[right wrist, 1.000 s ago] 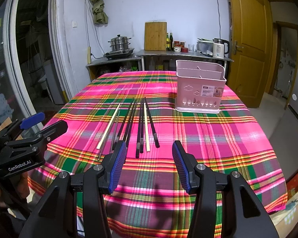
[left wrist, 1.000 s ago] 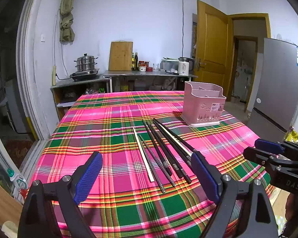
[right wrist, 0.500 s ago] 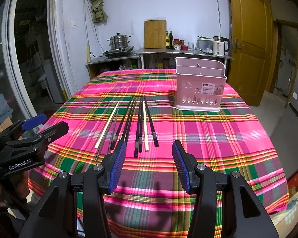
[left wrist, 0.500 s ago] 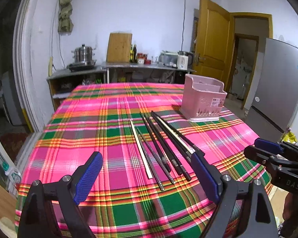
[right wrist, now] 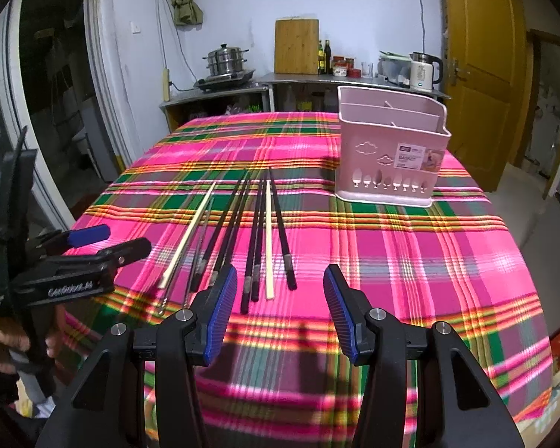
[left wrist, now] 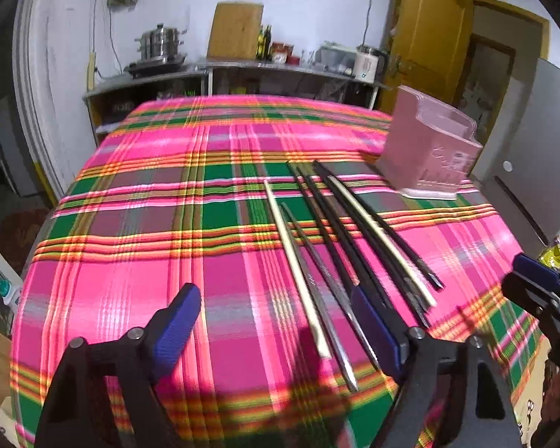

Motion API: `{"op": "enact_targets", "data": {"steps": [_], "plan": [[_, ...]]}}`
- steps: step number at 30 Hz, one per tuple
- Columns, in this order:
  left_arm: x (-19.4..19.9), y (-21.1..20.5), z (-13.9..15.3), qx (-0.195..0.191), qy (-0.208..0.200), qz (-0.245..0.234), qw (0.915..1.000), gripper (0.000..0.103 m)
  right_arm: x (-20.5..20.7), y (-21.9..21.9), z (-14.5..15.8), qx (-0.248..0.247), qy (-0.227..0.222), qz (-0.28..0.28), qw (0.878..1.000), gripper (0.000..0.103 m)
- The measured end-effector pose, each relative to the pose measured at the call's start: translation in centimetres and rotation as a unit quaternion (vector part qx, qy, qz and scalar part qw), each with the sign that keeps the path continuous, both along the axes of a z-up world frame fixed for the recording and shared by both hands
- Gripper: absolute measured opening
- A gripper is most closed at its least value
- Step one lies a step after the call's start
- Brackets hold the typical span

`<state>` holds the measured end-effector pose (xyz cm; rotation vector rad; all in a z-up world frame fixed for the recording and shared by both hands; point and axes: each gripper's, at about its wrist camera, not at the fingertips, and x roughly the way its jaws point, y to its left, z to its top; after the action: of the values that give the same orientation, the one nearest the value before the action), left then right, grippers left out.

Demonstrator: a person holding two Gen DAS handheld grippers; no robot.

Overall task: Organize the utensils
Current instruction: 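Lower the left tool and grasp a light wooden chopstick while the right tool grasps a black chopstick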

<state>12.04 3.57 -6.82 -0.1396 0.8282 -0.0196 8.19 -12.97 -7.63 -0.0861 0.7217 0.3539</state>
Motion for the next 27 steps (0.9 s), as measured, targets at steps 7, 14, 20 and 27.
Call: {"op": "enact_targets", "data": {"steps": [7, 14, 20, 27], "plan": [[5.3, 2.0, -1.3, -0.028, 0.042, 0.01, 0.9987, 0.067, 4.4, 1.0, -0.9, -0.005, 0.02, 0.014, 1.0, 0.049], [9.8, 2.9, -2.3, -0.052, 0.068, 0.01, 0.9963, 0.048, 9.2, 2.9, -2.0, -0.011, 0.035, 0.033, 0.999, 0.043], [12.1, 3.2, -2.6, -0.067, 0.072, 0.009, 0.9952, 0.048, 12.6, 4.4, -3.3, -0.023, 0.05, 0.047, 0.997, 0.033], [14.0, 2.6, -3.0, -0.054, 0.078, 0.007, 0.9955, 0.028, 14.8, 4.9, -4.7, -0.033, 0.069, 0.05, 0.996, 0.023]]}}
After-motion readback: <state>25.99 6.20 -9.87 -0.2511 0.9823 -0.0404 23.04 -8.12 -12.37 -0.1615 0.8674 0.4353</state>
